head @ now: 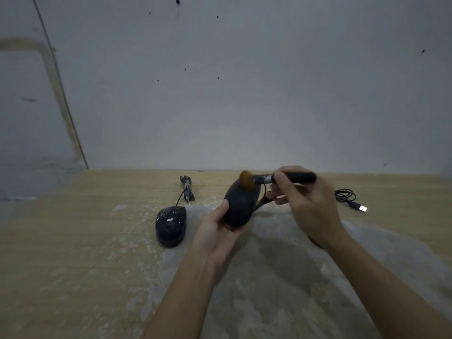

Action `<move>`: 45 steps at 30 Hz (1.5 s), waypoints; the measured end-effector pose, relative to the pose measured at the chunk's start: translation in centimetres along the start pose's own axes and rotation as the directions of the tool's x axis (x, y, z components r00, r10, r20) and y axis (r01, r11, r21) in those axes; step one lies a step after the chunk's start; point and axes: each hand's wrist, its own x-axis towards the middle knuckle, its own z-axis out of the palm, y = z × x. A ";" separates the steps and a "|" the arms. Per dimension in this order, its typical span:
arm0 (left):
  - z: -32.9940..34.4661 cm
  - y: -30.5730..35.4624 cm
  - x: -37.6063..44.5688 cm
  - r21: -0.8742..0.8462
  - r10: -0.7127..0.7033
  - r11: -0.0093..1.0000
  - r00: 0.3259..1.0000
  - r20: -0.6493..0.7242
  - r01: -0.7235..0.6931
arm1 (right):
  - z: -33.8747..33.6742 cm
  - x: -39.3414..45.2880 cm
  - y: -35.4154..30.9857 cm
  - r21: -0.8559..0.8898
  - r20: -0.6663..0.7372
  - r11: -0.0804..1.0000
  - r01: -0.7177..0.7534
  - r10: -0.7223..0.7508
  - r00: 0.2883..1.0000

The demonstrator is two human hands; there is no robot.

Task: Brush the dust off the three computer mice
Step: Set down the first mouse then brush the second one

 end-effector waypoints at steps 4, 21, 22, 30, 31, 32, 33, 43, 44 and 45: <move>-0.3 0.1 0.2 0.018 0.009 1.000 1.000 0.019 -0.010 | 0.3 -0.5 0.2 0.023 0.205 0.994 -0.103 0.096 0.974; -0.9 1.1 0.5 0.112 0.113 0.987 0.992 0.064 -0.119 | -0.3 2.5 1.0 0.093 -0.082 0.983 -0.156 0.163 0.983; -0.9 1.1 0.5 0.111 0.117 0.986 0.991 0.063 -0.124 | -0.2 2.3 0.9 0.071 -0.047 0.984 -0.165 0.168 0.985; -1.2 1.1 0.8 0.147 0.128 0.980 0.991 0.033 -0.131 | 1.6 1.7 1.1 0.054 -0.106 0.990 -0.128 0.133 0.985; -1.2 1.1 0.9 0.148 0.130 0.980 0.991 0.035 -0.133 | 1.8 1.8 1.1 0.042 -0.111 0.988 -0.146 0.150 0.982; -1.2 1.0 1.0 0.149 0.127 0.980 0.991 0.037 -0.131 | 1.9 2.0 1.2 0.015 -0.160 0.988 -0.154 0.154 0.975; -1.2 0.9 1.0 0.148 0.132 0.980 0.991 0.037 -0.136 | 1.9 2.2 1.2 -0.012 -0.219 0.988 -0.154 0.148 0.964; -0.9 0.3 1.0 0.191 0.161 0.968 0.987 0.025 -0.163 | 2.8 1.7 2.8 -0.142 -0.290 0.978 -0.151 0.105 0.951; -0.8 0.3 1.0 0.199 0.165 0.966 0.986 0.026 -0.167 | 3.2 1.4 3.2 -0.185 -0.256 0.972 -0.144 0.094 0.962; -0.8 0.2 1.0 0.209 0.169 0.963 0.985 0.023 -0.170 | 3.6 1.1 3.5 -0.222 -0.212 0.965 -0.143 0.095 0.973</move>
